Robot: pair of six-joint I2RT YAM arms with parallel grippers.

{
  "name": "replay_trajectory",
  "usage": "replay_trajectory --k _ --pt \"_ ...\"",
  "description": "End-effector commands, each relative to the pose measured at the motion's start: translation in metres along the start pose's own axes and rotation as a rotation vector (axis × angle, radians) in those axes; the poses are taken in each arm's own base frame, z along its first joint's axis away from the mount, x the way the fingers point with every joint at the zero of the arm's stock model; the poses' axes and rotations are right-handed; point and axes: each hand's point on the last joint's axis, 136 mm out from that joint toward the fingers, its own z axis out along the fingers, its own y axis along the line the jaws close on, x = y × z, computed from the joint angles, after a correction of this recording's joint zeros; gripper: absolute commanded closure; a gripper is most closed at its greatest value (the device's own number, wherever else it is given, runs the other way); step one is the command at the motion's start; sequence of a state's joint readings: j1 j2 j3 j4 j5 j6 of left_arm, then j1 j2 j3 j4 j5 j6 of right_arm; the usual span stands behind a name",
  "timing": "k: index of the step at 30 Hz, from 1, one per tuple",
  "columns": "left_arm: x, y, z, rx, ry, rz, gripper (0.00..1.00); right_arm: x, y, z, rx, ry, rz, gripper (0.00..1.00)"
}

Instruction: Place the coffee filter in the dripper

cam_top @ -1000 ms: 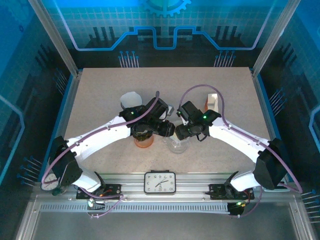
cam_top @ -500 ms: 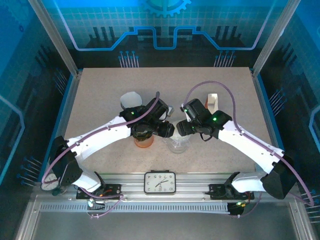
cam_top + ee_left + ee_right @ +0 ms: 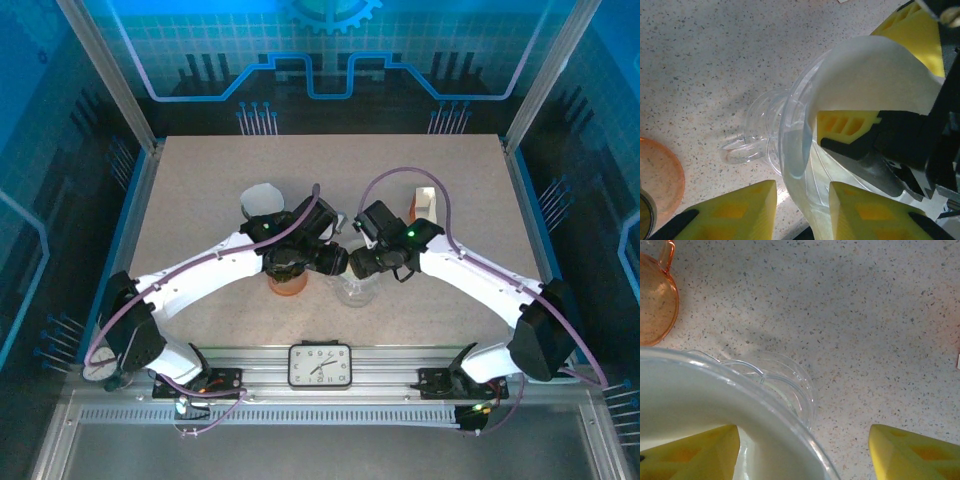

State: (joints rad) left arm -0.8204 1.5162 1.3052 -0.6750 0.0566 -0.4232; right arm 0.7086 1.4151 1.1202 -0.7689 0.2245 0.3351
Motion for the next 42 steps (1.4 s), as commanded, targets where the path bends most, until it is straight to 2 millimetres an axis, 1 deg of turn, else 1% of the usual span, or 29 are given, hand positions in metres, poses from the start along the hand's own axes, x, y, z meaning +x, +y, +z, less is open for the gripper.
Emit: replay_trajectory --k 1,6,12,15,17,20,26,28,31,38,42 --pt "0.011 0.002 0.007 -0.001 0.042 -0.001 0.66 0.011 0.002 0.009 0.011 0.037 -0.025 0.30" --pt "0.011 0.002 0.007 -0.002 0.041 0.000 0.66 0.014 0.001 0.013 0.022 0.040 -0.022 0.30" --pt "0.014 0.003 0.008 -0.001 0.047 -0.003 0.76 0.008 0.002 0.007 0.014 0.017 -0.015 0.30" --pt "0.015 0.004 0.009 -0.003 0.050 -0.003 0.77 0.002 0.004 0.002 0.004 -0.008 -0.005 0.30" --pt "0.015 0.004 0.010 -0.005 0.052 -0.003 0.78 -0.004 0.005 -0.005 -0.008 -0.037 0.002 0.29" --pt "0.016 0.005 0.010 -0.006 0.054 -0.005 0.77 -0.014 0.003 -0.023 -0.012 -0.099 0.017 0.29" --pt "0.015 0.005 0.009 -0.009 0.046 -0.005 0.76 -0.031 -0.018 -0.068 0.049 -0.270 0.063 0.28" --pt "0.014 0.005 0.009 -0.008 0.042 -0.005 0.72 -0.033 -0.025 -0.080 0.065 -0.326 0.082 0.28" --pt "0.011 0.004 0.007 -0.006 0.028 -0.006 0.64 -0.031 -0.033 -0.093 0.077 -0.375 0.109 0.28" --pt "-0.004 -0.003 -0.009 0.010 -0.036 -0.003 0.49 -0.024 -0.043 -0.103 0.088 -0.427 0.154 0.27" --pt "-0.015 -0.010 -0.024 0.031 -0.087 -0.007 0.38 -0.022 -0.047 -0.110 0.093 -0.461 0.174 0.27"
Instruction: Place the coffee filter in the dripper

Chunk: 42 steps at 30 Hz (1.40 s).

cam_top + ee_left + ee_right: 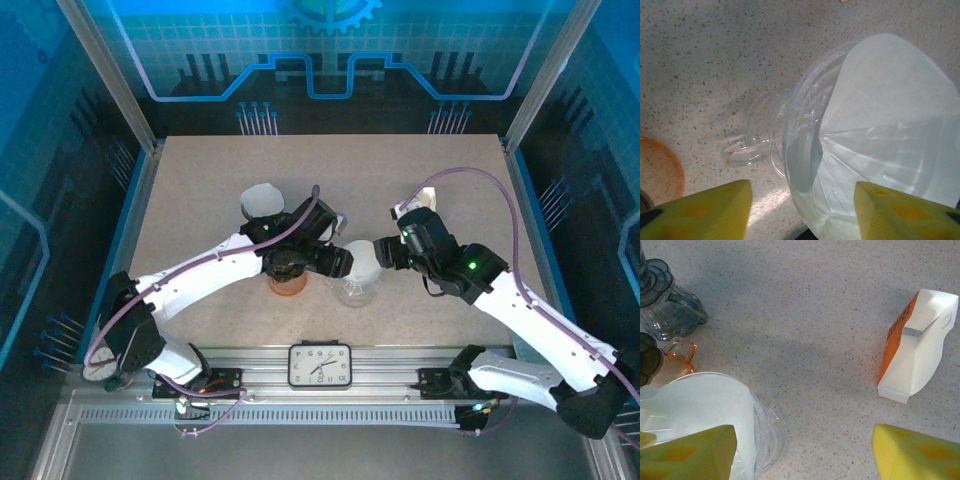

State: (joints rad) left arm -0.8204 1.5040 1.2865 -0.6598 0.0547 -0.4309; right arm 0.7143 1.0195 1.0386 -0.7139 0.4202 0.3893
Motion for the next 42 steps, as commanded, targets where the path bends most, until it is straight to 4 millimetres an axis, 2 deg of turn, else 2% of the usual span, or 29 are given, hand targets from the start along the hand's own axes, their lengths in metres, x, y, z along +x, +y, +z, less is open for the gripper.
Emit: replay_trajectory --k 1,3,6,8,10,14,16,19,24,26,29,33,35,36,39,42 --pt "-0.018 -0.013 -0.028 0.037 -0.091 -0.003 0.35 -0.009 -0.007 -0.008 0.017 -0.071 0.045 0.27" --pt "-0.022 -0.017 -0.035 0.049 -0.110 -0.005 0.28 -0.011 -0.007 -0.011 0.012 -0.091 0.051 0.27" --pt "-0.033 -0.018 -0.055 0.047 -0.169 -0.003 0.24 -0.014 -0.008 -0.014 0.003 -0.123 0.058 0.26" --pt "-0.046 -0.012 -0.078 0.048 -0.251 -0.023 0.22 -0.015 -0.007 -0.014 -0.003 -0.136 0.063 0.26" --pt "-0.059 0.002 -0.103 0.043 -0.347 -0.071 0.20 -0.013 -0.006 -0.011 -0.008 -0.134 0.062 0.26" --pt "-0.073 0.059 -0.146 0.011 -0.519 -0.234 0.20 -0.009 -0.001 -0.005 -0.030 -0.119 0.062 0.26" --pt "-0.073 0.088 -0.158 -0.025 -0.565 -0.305 0.21 -0.007 0.001 -0.003 -0.038 -0.116 0.063 0.26" --pt "-0.068 0.130 -0.170 -0.048 -0.616 -0.442 0.25 -0.007 0.002 -0.004 -0.048 -0.122 0.067 0.26" --pt "-0.055 0.207 -0.184 -0.035 -0.730 -0.741 0.42 -0.008 0.001 -0.005 -0.048 -0.141 0.075 0.26" --pt "-0.049 0.229 -0.179 -0.038 -0.749 -0.825 0.49 -0.008 0.001 -0.006 -0.057 -0.149 0.079 0.26" --pt "-0.042 0.257 -0.162 -0.038 -0.751 -0.933 0.64 -0.009 0.001 -0.009 -0.061 -0.160 0.085 0.26" --pt "-0.036 0.289 -0.128 -0.056 -0.713 -1.029 0.81 -0.010 0.000 -0.011 -0.062 -0.172 0.086 0.26" --pt "-0.035 0.302 -0.107 -0.064 -0.672 -1.060 0.96 -0.009 -0.001 -0.013 -0.062 -0.176 0.088 0.26" --pt "-0.034 0.308 -0.096 -0.058 -0.654 -1.079 1.00 -0.009 -0.002 -0.013 -0.062 -0.177 0.089 0.26" --pt "-0.035 0.320 -0.067 -0.021 -0.633 -1.131 1.00 -0.008 -0.003 -0.014 -0.061 -0.178 0.091 0.25" --pt "-0.033 0.332 -0.049 -0.024 -0.616 -1.169 1.00 -0.007 -0.004 -0.016 -0.060 -0.177 0.087 0.25"
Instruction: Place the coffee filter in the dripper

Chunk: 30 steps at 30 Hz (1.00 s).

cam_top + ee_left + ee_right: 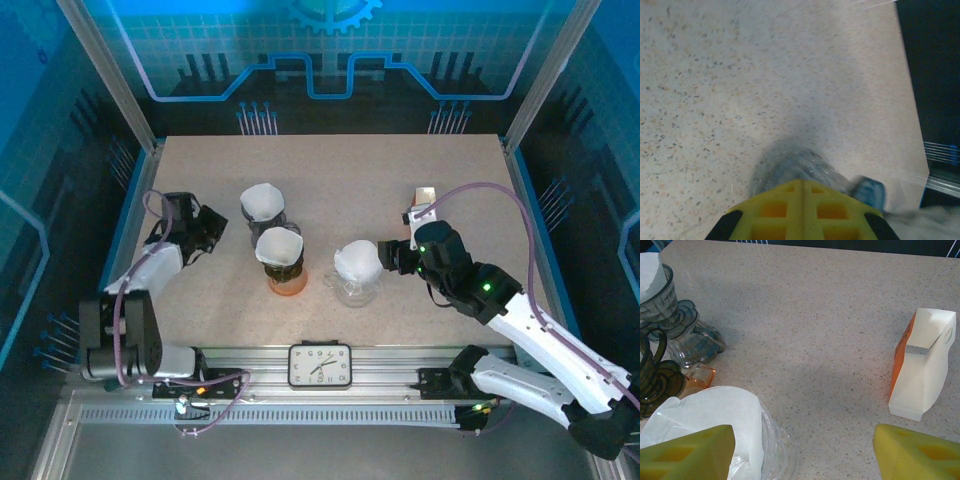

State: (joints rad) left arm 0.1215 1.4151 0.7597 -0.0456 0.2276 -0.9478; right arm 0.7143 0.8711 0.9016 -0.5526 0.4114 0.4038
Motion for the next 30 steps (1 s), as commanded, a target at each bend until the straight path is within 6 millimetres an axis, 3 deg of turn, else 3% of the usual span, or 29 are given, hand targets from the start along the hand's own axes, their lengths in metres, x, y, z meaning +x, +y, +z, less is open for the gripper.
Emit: replay_trajectory --k 1,7,19,30 --pt "-0.005 -0.013 0.015 0.083 -0.006 -0.028 1.00 -0.003 -0.003 -0.004 0.003 -0.024 0.018 0.25" --pt "0.016 -0.015 0.048 0.081 0.070 -0.001 1.00 -0.002 -0.006 -0.007 0.016 -0.025 0.018 0.25" --pt "0.050 -0.011 0.071 0.100 0.158 -0.032 1.00 0.002 -0.007 -0.002 0.025 -0.012 0.014 0.25" --pt "0.084 -0.043 0.087 0.148 0.232 0.027 1.00 0.003 -0.005 0.003 0.024 -0.001 0.018 0.24"
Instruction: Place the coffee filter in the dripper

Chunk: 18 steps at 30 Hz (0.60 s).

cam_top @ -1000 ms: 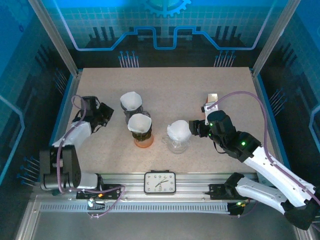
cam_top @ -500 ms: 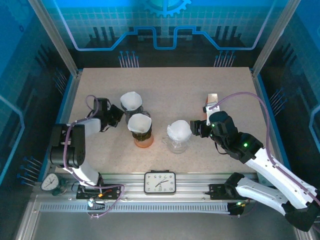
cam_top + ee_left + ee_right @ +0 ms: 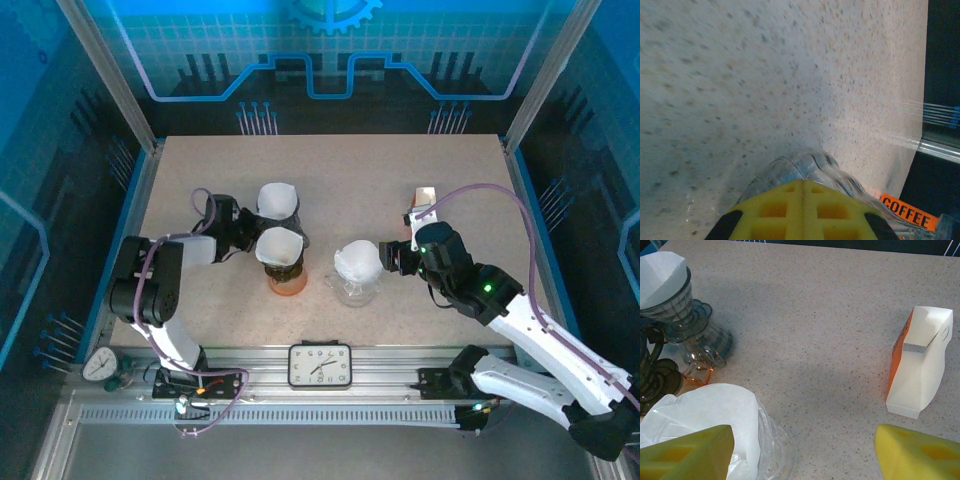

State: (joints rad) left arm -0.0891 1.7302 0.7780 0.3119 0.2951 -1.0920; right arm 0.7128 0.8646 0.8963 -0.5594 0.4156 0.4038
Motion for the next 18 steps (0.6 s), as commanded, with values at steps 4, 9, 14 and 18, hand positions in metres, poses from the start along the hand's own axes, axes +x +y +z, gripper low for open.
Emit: replay_trajectory --k 4,9,14,18 --pt "0.017 -0.023 0.020 0.079 0.077 -0.001 1.00 0.003 -0.002 0.005 0.013 0.005 0.021 0.25" --pt "0.021 -0.032 0.022 0.098 0.097 0.015 1.00 0.003 -0.002 0.006 0.015 0.009 0.022 0.24" --pt "-0.001 -0.036 -0.002 0.079 0.028 0.047 1.00 0.004 -0.003 0.005 0.017 0.010 0.027 0.24" --pt "-0.017 -0.051 -0.037 0.064 -0.039 0.122 0.95 0.001 -0.001 0.003 0.005 -0.003 0.038 0.24"
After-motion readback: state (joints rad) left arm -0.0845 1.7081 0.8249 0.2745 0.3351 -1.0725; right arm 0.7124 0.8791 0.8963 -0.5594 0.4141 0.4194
